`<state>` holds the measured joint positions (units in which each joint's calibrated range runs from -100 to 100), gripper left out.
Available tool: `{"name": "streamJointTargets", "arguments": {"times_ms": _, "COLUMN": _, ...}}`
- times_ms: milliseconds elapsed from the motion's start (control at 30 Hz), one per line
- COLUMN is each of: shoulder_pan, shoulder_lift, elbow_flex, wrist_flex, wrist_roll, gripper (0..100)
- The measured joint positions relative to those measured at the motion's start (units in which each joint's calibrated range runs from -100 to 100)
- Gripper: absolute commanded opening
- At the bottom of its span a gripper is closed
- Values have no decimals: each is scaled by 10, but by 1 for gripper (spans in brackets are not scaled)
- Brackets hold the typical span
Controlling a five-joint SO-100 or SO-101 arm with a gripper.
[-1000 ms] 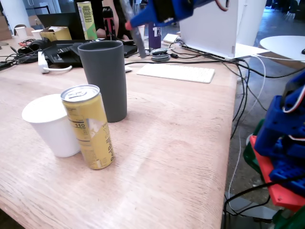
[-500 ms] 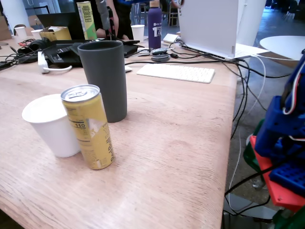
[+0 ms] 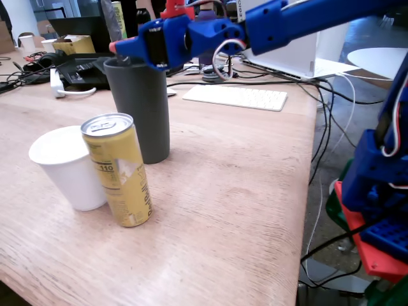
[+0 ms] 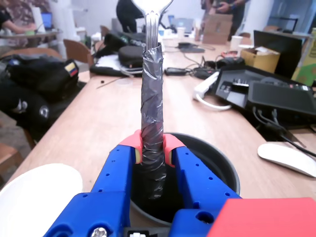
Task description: Grab the fork and place it in gray glass
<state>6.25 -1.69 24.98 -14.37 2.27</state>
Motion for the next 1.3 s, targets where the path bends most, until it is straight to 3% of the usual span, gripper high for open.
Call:
{"name": "streamJointTargets", "arguments": {"times_ms": 133, "shoulder_pan": -2, "shoulder_lift": 1, "elbow_flex": 2, "wrist_flex": 2, "wrist_roll": 1, "gripper": 0}}
{"name": "streamJointTargets", "arguments": {"times_ms": 300, "shoulder_pan": -1, "shoulder_lift": 0, "elbow_flex": 4, "wrist_flex": 2, "wrist_roll": 0, "gripper": 36}}
{"name": "streamJointTargets", "arguments": {"times_ms": 367, "shoulder_pan": 0, "shoulder_lift": 0, "elbow_flex": 4, "wrist_flex": 2, "wrist_roll": -3, "gripper": 41}}
{"name": "streamJointTargets", "arguments": {"times_ms": 733, "shoulder_pan": 9, "shoulder_lift": -29, "elbow_flex": 4, "wrist_flex": 2, "wrist_roll": -2, "gripper": 40}}
{"name": "streamJointTargets", "arguments": {"times_ms": 867, "shoulder_pan": 1, "shoulder_lift": -176, "elbow_flex": 105, "wrist_flex": 2, "wrist_roll": -2, "gripper": 40}}
{"name": "streamJointTargets", "arguments": {"times_ms": 1067, "shoulder_pan": 2, "shoulder_lift": -521, "elbow_flex": 382, "wrist_flex": 12, "wrist_roll": -4, "gripper": 40}}
{"name": "streamJointTargets", "arguments": {"times_ms": 1300, "shoulder_pan": -20, "shoulder_lift": -701, "elbow_flex": 447, "wrist_flex": 364, "wrist_roll": -10, "gripper": 40}}
